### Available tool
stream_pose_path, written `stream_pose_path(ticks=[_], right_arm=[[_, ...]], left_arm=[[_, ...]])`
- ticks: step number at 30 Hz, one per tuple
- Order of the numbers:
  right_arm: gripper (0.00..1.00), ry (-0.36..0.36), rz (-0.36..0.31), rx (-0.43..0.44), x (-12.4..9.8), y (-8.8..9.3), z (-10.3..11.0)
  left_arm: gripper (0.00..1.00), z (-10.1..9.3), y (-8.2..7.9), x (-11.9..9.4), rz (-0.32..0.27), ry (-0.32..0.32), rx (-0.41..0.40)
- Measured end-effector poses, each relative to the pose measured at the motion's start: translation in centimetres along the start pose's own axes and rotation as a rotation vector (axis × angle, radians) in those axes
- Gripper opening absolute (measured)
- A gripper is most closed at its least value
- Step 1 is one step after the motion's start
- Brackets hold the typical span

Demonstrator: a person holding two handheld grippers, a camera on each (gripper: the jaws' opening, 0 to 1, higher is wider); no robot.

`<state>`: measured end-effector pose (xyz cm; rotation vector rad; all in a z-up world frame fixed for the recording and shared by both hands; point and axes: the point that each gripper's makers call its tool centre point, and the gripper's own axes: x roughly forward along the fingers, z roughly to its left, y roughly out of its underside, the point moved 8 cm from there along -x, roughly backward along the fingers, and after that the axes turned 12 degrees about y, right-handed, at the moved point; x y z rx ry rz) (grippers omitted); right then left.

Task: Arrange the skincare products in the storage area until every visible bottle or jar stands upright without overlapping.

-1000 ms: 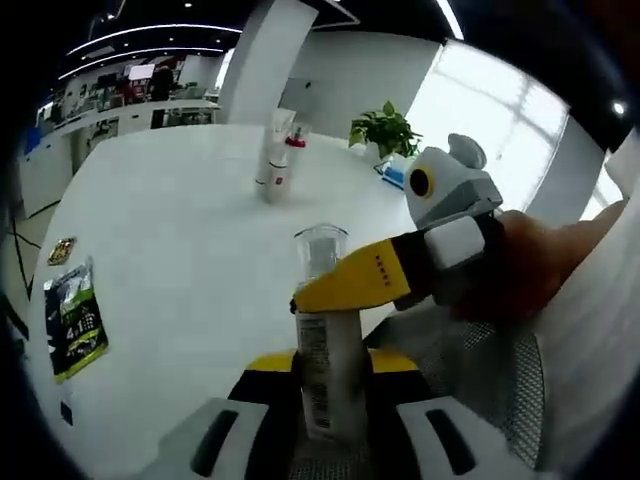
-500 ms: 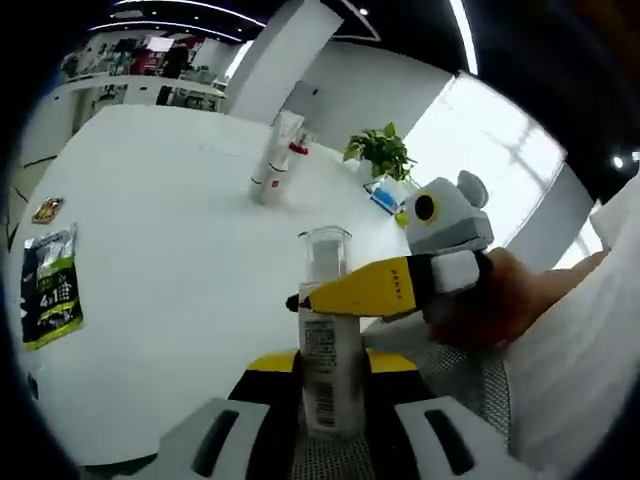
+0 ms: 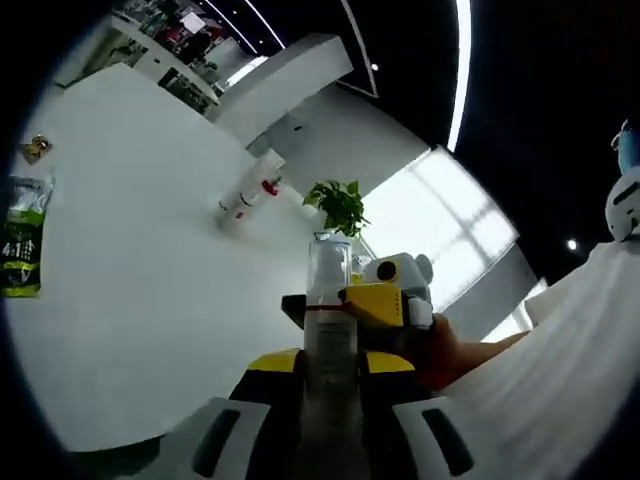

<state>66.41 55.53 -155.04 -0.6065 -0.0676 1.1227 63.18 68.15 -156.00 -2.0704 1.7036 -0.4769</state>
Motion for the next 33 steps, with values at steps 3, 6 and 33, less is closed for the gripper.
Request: stream_pose_path(ticks=[3,6,33], right_arm=[[0.20,-0.019,0.013,-0.020,0.1,0.1,0.4],[0.20,-0.037,0.005,-0.011,0.0,0.0,0.4],[0.19,0.149,0.099,-0.006,0.9,1.2,-1.9]], left_arm=[[0.22,-0.3,0.1,0.0,0.014,0.009,0.005],[0.22,-0.5,0.0,-0.2,0.009,0.009,0.016],[0.21,1.3,1.0,0.3,0.186,-0.431,0.304]])
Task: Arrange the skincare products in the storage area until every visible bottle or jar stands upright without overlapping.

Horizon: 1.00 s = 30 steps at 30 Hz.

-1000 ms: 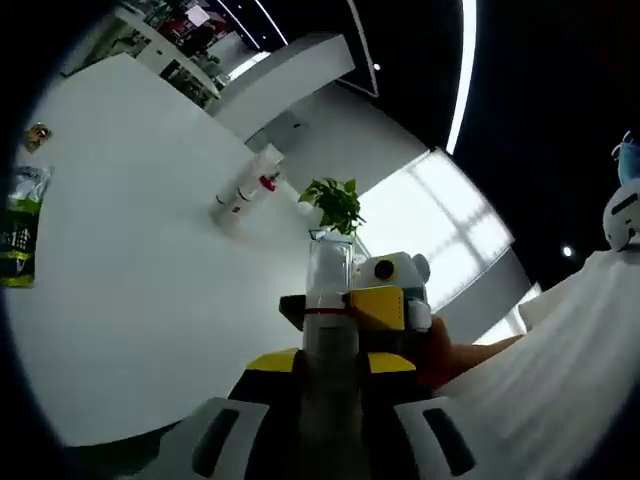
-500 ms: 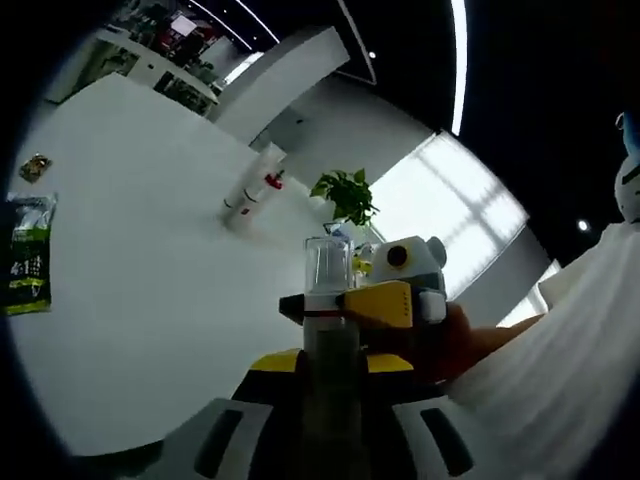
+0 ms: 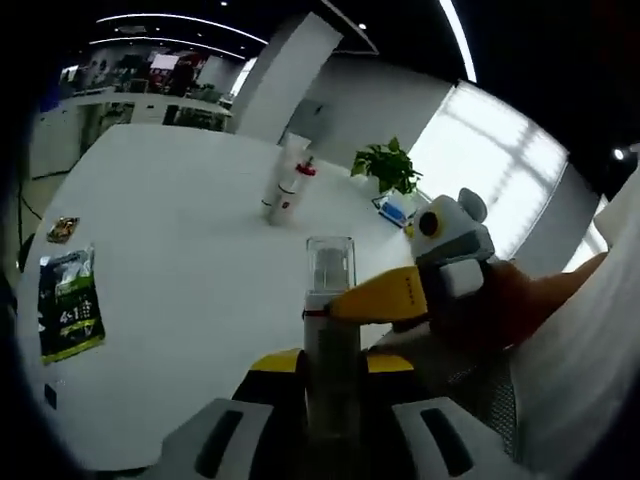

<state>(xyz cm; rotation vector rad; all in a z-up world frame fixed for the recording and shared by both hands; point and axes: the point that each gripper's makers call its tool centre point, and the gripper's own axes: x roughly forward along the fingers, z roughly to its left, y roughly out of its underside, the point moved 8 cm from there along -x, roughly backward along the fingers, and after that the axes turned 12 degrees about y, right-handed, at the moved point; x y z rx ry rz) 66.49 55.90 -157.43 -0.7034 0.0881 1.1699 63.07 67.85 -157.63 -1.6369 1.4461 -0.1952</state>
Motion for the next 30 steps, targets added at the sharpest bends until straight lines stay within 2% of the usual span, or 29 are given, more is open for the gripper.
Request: stream_pose_path(ticks=[1,6,9,11,16,18,25,30], right_arm=[[0.19,0.010,0.007,0.002,0.1,0.0,-0.2],[0.18,0.022,0.035,0.013,0.3,0.3,-0.4],[0.17,0.050,0.052,-0.001,0.1,0.5,-0.6],[0.17,0.051,0.041,-0.022,0.1,0.4,-0.4],[0.17,0.052,0.049,-0.006,0.0,0.4,-0.7],[0.17,0.049,0.052,-0.005,0.0,0.4,-0.7],[0.17,0.029,0.046,-0.024,-0.1,0.3,-0.4],[0.16,-0.010,0.018,0.026,-0.4,0.0,-0.4]], left_arm=[[0.21,0.1,0.1,0.0,0.013,-0.025,0.027],[0.21,0.0,0.3,0.2,0.046,-0.065,0.081],[0.21,0.1,0.4,0.3,0.063,-0.071,0.088],[0.21,0.2,0.4,0.3,0.060,-0.066,0.093],[0.22,0.6,0.4,0.3,0.036,0.009,0.020],[0.22,0.7,0.4,0.1,0.020,0.050,-0.053],[0.23,0.9,0.3,-0.1,-0.006,0.114,-0.117],[0.23,0.9,-0.2,-0.4,-0.075,0.185,-0.189]])
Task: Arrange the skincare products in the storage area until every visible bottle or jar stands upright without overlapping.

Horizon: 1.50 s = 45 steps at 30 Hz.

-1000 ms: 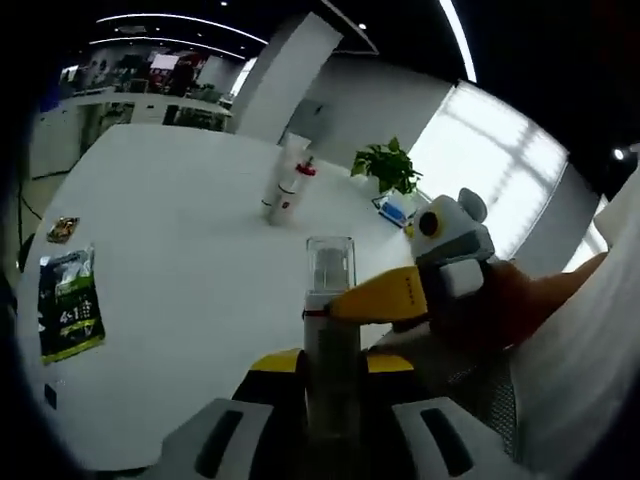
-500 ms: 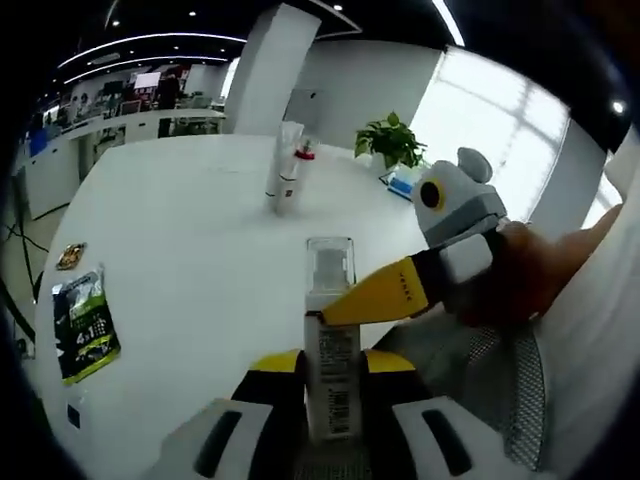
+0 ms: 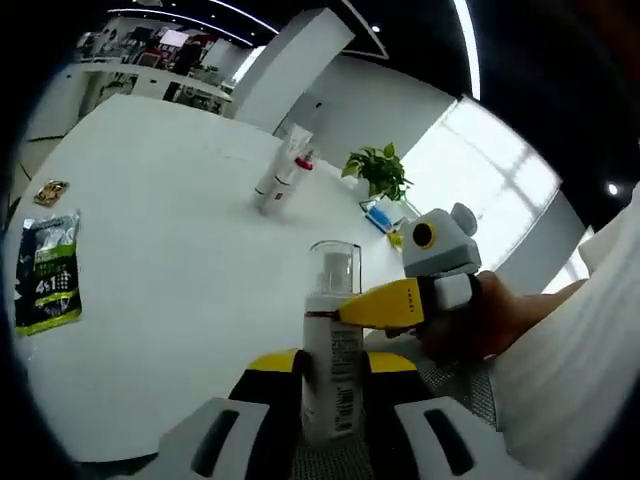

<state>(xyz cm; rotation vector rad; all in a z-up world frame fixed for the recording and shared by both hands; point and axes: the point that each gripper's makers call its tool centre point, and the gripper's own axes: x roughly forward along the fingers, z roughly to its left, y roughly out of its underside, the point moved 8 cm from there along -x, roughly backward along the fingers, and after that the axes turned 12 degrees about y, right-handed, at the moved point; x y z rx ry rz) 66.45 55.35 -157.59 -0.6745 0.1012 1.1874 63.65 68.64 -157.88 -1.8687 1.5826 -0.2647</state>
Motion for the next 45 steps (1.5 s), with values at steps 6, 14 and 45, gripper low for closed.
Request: stream_pose_path(ticks=[6,14,45], right_arm=[[0.16,-0.039,-0.013,0.025,-0.1,-0.2,0.3],[0.16,-0.115,0.015,0.024,-0.1,0.1,1.1],[0.20,0.029,0.074,0.007,0.9,0.7,-0.2]], left_arm=[[0.24,0.2,-0.3,-0.2,-0.052,0.074,-0.101],[0.26,-0.5,-0.1,0.1,-0.041,0.164,-0.188],[0.24,-0.2,1.0,1.0,0.140,-0.185,0.158]])
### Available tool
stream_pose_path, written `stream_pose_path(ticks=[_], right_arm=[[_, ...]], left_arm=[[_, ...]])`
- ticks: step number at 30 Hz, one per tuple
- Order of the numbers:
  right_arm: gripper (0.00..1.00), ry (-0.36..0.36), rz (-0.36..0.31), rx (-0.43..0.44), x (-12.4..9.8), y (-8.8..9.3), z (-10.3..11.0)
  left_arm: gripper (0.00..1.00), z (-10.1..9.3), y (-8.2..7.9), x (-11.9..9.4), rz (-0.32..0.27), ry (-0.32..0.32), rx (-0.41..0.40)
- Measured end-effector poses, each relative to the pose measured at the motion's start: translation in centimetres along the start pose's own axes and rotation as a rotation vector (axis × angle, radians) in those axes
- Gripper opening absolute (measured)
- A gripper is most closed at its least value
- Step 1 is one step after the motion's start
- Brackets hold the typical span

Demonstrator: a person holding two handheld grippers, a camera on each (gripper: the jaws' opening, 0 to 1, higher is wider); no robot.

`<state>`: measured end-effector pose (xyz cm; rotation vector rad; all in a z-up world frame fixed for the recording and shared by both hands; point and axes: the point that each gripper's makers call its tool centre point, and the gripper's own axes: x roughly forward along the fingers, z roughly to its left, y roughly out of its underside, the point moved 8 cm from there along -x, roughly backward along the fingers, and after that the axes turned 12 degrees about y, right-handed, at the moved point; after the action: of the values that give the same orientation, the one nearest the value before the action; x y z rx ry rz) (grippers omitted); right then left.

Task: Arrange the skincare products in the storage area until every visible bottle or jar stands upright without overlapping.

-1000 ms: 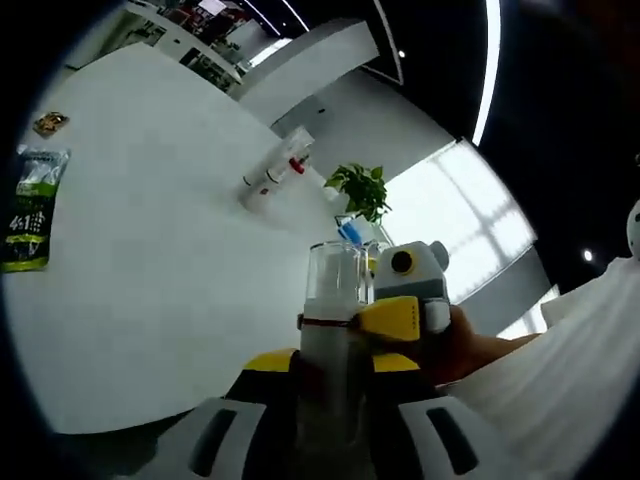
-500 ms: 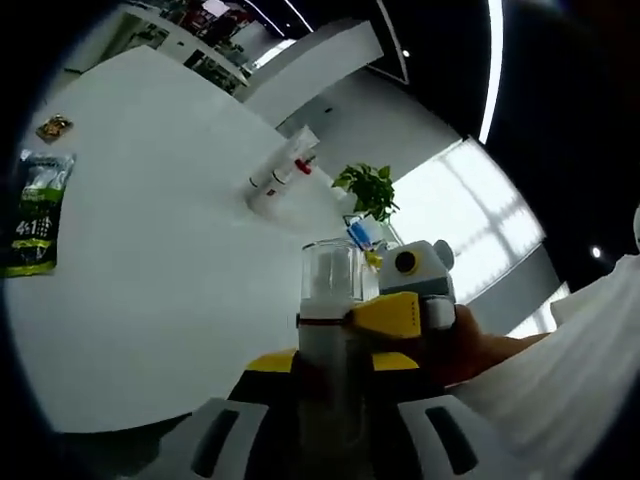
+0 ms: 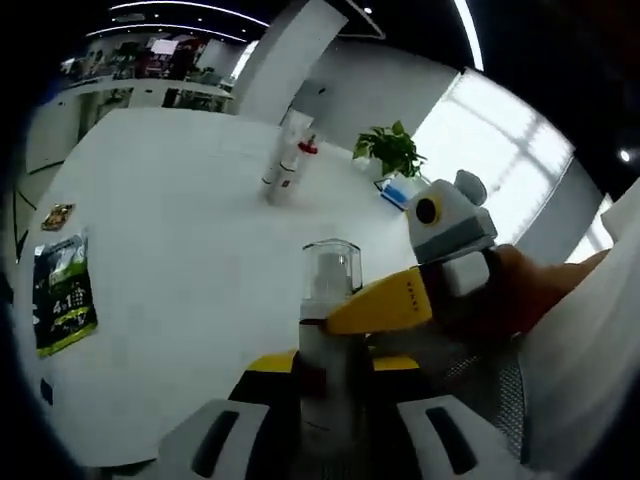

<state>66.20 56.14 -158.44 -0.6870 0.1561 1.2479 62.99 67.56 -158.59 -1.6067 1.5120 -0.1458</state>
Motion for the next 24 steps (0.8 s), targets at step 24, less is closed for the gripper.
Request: stream_pose_path(ticks=[24], right_arm=[[0.19,0.017,-0.007,-0.021,-0.38,-0.03,-0.47]], left_arm=[[0.24,0.61,-0.20,-0.20,-0.029,0.064,-0.044]])
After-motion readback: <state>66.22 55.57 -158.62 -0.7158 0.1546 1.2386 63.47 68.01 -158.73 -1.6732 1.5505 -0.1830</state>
